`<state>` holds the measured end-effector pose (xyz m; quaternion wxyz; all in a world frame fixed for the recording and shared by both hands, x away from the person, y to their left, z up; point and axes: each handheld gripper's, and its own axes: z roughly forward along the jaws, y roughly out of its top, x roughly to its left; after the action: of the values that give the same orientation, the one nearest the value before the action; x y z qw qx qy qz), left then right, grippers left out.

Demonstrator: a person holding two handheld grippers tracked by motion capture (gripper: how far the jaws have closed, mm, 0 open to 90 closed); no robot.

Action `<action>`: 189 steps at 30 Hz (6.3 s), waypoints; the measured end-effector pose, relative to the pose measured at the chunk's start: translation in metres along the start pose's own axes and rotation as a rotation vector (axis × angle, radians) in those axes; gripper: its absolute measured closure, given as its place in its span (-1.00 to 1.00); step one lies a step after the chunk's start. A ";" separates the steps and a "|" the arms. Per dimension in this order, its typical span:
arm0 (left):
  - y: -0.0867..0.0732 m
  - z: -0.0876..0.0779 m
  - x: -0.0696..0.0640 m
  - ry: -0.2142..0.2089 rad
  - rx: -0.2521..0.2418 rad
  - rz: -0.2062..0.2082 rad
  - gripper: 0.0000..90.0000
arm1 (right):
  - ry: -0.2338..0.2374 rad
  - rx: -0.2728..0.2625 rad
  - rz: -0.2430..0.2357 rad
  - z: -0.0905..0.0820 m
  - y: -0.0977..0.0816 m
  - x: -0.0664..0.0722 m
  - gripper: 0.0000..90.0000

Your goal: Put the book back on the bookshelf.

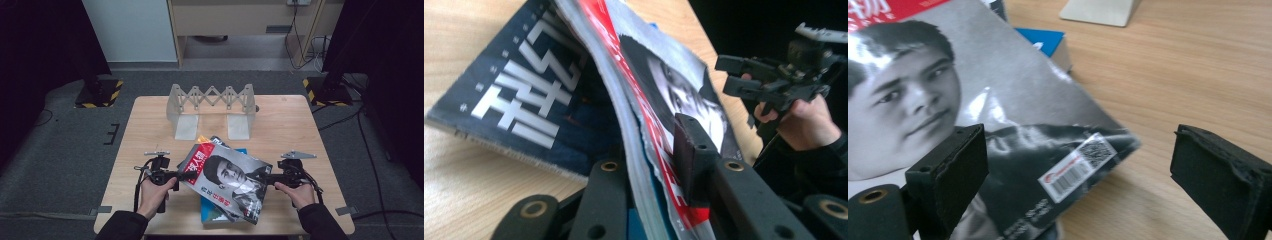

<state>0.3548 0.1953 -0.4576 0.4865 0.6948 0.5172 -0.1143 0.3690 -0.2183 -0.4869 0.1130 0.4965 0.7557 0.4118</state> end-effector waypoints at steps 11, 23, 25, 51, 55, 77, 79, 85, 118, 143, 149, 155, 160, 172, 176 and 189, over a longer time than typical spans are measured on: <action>0.020 -0.005 -0.017 -0.030 -0.037 0.001 0.81 | -0.066 -0.024 0.012 -0.010 0.000 -0.019 -0.81; 0.039 -0.009 -0.032 -0.070 -0.089 -0.007 0.90 | -0.146 -0.010 0.035 -0.019 -0.004 -0.045 -0.81; 0.041 -0.010 -0.034 -0.070 -0.092 -0.008 0.91 | -0.160 -0.005 0.030 -0.020 -0.005 -0.049 -0.81; 0.100 -0.052 -0.070 -0.025 -0.262 0.051 0.91 | -0.265 0.069 0.009 -0.018 -0.014 -0.072 -0.83; 0.109 -0.067 -0.067 0.013 -0.308 0.052 0.91 | -0.270 0.081 0.007 -0.016 -0.015 -0.075 -0.83; 0.148 -0.136 -0.051 0.239 -0.488 0.091 0.91 | -0.295 0.112 -0.010 -0.012 -0.019 -0.077 -0.85; 0.149 -0.139 -0.050 0.248 -0.492 0.094 0.91 | -0.295 0.113 -0.010 -0.012 -0.019 -0.077 -0.85; 0.154 -0.151 -0.049 0.302 -0.513 0.107 0.91 | -0.296 0.114 -0.016 -0.011 -0.019 -0.077 -0.85; 0.183 -0.080 -0.004 0.525 -0.534 0.209 0.91 | -0.291 0.137 -0.024 -0.007 -0.021 -0.078 -0.85; 0.158 -0.083 0.000 0.518 -0.337 0.195 0.86 | -0.290 0.148 -0.031 -0.007 -0.022 -0.077 -0.85; 0.162 -0.085 -0.002 0.506 -0.270 0.178 0.81 | -0.288 0.150 -0.032 -0.007 -0.023 -0.077 -0.85; 0.168 -0.078 0.000 0.504 -0.232 0.152 0.72 | -0.283 0.152 -0.030 -0.007 -0.023 -0.077 -0.85; 0.177 -0.070 0.004 0.523 -0.193 0.128 0.73 | -0.280 0.155 -0.032 -0.007 -0.023 -0.077 -0.85; 0.181 -0.056 -0.006 0.670 -0.270 0.179 0.91 | -0.279 0.154 -0.031 -0.007 -0.022 -0.077 -0.85; 0.185 -0.051 -0.006 0.686 -0.292 0.164 0.91 | -0.276 0.158 -0.034 -0.007 -0.022 -0.078 -0.85; 0.189 -0.046 -0.006 0.721 -0.274 0.169 0.91 | -0.277 0.158 -0.032 -0.006 -0.022 -0.077 -0.85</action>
<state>0.4927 0.2301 -0.3252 0.3696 0.6594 0.6061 0.2474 0.3882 -0.2902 -0.5175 0.1832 0.5436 0.7709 0.2769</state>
